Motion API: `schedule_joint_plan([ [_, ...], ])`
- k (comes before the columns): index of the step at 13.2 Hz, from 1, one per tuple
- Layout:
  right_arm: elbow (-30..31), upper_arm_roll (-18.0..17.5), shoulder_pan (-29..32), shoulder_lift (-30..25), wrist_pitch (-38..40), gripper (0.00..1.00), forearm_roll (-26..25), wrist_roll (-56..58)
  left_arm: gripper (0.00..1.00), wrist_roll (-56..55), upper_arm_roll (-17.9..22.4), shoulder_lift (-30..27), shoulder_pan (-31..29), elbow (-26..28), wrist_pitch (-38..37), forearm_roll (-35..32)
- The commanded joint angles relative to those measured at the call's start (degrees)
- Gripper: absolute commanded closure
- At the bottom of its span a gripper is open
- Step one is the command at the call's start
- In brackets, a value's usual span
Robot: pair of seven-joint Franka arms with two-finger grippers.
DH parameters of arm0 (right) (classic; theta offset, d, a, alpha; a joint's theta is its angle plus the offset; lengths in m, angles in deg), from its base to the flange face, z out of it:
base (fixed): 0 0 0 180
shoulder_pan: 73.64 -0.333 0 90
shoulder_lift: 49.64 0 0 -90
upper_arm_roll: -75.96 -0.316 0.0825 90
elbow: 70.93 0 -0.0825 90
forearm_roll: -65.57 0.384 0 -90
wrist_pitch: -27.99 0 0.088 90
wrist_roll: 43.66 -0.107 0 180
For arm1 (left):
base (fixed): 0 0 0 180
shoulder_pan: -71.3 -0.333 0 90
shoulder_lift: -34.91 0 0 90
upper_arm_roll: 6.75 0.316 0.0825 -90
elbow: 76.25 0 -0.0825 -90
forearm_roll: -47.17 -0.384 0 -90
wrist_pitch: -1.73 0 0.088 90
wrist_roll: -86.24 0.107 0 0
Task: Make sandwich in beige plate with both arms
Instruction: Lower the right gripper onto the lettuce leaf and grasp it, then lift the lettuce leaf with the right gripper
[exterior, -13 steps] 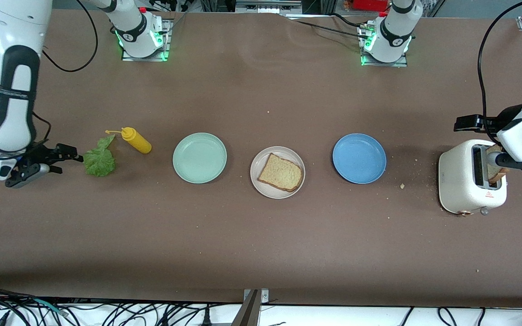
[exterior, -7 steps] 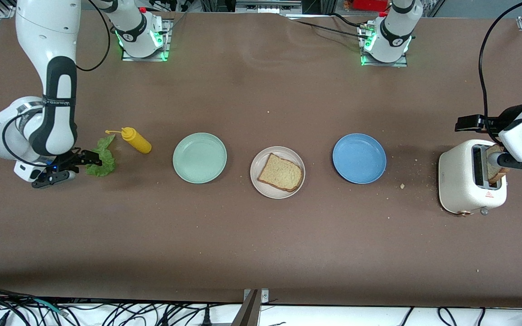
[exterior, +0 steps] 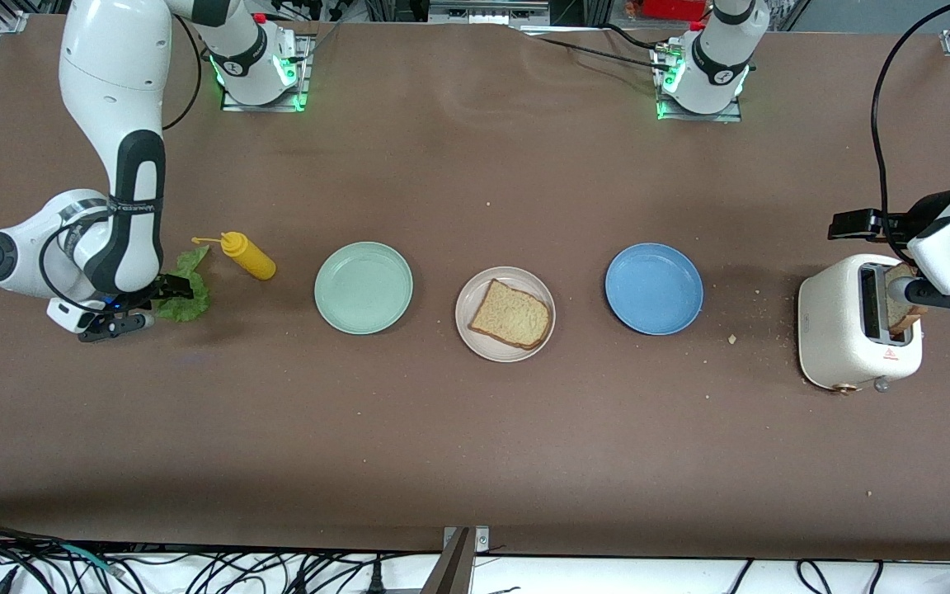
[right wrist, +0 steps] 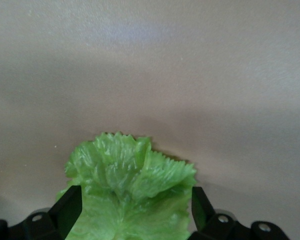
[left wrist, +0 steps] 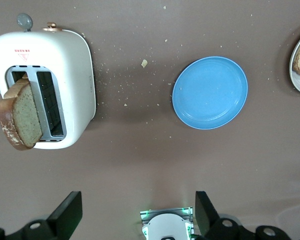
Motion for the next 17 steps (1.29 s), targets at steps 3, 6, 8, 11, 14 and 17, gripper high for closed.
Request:
schedule_joint_plan([
  [3,0.15,-0.3,0.44,0.41,-0.26,0.78,-0.23,-0.12,0.01,0.32,-0.18,-0.39,0.03,0.21,-0.2,-2.19],
  [6,0.06,-0.3,0.44,0.41,-0.26,1.0,-0.32,0.32,0.01,0.32,-0.18,-0.39,0.03,0.13,-0.2,-2.19],
  [8,-0.29,-0.12,0.44,0.41,-0.17,1.0,-0.32,0.49,0.01,0.32,-0.18,-0.39,0.03,0.21,-0.2,-2.19],
  [11,-1.17,0.05,0.44,0.24,-0.17,1.0,-0.84,0.49,0.01,0.32,-0.18,-0.3,0.03,0.21,-0.2,-2.19],
  [14,-3.18,1.62,0.18,-0.2,0.79,1.0,-2.77,0.32,0.01,0.32,-0.18,-0.39,0.03,0.21,-0.2,-2.19],
  [17,-8.45,6.1,0.52,-0.2,7.1,1.0,-6.1,0.41,0.01,0.32,-0.18,-0.39,0.03,0.21,-0.2,-2.19],
])
